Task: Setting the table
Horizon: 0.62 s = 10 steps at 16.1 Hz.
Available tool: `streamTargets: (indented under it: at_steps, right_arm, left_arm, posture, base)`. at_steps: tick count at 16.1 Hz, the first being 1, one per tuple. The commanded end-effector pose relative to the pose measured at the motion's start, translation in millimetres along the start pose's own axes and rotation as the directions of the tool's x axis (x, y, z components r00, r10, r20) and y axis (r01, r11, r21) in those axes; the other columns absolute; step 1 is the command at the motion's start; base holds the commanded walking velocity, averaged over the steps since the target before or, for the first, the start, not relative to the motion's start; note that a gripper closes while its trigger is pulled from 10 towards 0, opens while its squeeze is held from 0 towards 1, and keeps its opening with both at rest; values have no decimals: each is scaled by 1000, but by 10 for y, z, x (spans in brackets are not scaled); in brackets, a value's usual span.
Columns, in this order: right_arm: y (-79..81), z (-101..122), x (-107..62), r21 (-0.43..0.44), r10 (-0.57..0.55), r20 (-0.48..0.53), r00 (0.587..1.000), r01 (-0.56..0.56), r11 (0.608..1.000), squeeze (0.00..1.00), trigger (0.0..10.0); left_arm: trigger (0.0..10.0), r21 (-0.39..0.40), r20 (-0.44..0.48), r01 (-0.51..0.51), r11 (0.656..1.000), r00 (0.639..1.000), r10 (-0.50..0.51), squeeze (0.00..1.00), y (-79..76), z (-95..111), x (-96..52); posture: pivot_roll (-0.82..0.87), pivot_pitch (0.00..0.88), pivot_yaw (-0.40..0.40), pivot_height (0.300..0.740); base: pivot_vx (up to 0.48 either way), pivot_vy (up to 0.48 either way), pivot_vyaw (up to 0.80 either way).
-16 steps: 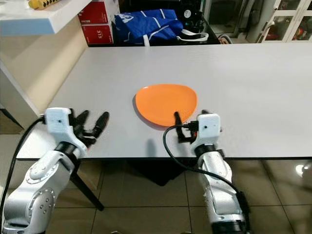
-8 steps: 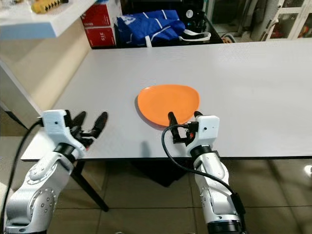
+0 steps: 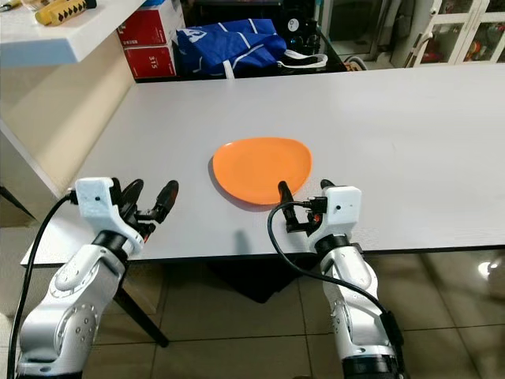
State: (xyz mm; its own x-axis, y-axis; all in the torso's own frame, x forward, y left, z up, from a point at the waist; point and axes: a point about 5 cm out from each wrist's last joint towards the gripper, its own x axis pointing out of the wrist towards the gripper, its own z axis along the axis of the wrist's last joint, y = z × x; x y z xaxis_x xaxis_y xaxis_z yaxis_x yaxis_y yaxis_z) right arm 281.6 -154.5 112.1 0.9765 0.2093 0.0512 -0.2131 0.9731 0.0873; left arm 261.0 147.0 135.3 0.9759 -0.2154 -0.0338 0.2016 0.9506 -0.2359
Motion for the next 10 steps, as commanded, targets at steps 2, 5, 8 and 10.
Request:
streamTargets:
  at_steps: [2,5,8,10]
  right_arm:
    - [12,13,67,8,33,9,999,-33,999,0,10000]
    - [-27,-16,80,16,45,-5,999,-45,999,0,10000]
    - [-113,-14,-119,-1,25,-37,999,-26,1000,0,10000]
    - [-112,-102,-428,-53,67,-89,994,-72,996,0,10000]
  left_arm:
    - [10000,11,32,-16,1000,999,16,0,12,83,-49]
    - [10000,-1,33,-71,997,997,71,0,18,67,-105]
    - [10000,106,54,-239,965,971,234,0,280,79,-410]
    - [10000,135,-5,-272,953,961,275,0,352,-79,-610]
  posture:
    - [-155,0,68,736]
    - [-146,0,52,736]
    - [-147,0,55,736]
    - [-158,0,68,736]
  base:
    - [0,0,0]
    - [0,0,0]
    - [0,0,0]
    - [0,0,0]
